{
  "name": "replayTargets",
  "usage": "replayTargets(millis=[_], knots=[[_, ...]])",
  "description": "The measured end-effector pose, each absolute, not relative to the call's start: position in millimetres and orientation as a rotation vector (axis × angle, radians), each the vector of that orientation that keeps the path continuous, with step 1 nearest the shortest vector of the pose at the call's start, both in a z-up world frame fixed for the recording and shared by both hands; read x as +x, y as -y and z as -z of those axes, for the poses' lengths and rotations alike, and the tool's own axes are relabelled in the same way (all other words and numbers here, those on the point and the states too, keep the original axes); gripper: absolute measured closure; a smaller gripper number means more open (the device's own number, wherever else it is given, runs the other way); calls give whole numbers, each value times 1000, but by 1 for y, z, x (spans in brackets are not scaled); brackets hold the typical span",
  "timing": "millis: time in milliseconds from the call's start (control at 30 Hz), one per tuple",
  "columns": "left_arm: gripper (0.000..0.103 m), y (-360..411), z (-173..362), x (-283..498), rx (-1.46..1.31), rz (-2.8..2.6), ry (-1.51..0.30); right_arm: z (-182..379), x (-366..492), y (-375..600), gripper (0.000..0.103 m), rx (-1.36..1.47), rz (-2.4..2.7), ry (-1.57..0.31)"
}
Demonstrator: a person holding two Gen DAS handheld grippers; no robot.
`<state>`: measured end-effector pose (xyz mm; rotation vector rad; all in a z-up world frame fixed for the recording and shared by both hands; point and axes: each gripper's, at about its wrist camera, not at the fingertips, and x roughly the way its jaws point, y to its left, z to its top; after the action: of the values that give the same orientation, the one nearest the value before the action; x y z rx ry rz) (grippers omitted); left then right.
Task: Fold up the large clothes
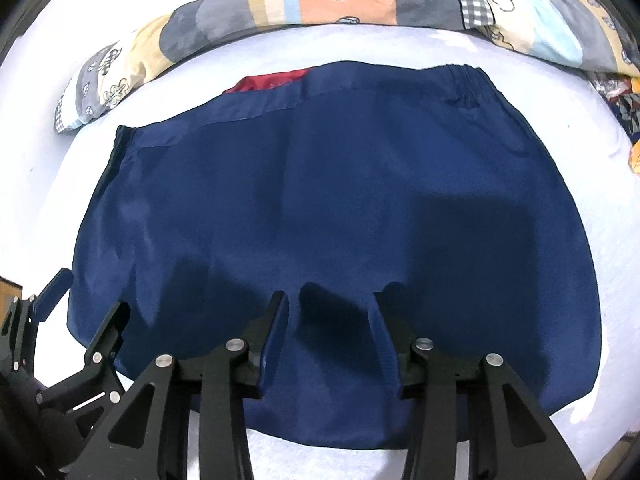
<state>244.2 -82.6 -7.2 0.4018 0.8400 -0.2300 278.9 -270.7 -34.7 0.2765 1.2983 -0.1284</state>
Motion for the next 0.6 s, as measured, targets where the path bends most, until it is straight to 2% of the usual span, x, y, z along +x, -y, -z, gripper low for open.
replayTargets(millis=[200,500,600], knots=[[29,77,10,251,372,225,-888,28,277,262,54,236,122,-1286],[28,25,42,289,225,80,-1136,34,272,273,50,299,132,-1319],[23,4,50,299,123,76,-1196,36,268,284,50,319,166,-1322]])
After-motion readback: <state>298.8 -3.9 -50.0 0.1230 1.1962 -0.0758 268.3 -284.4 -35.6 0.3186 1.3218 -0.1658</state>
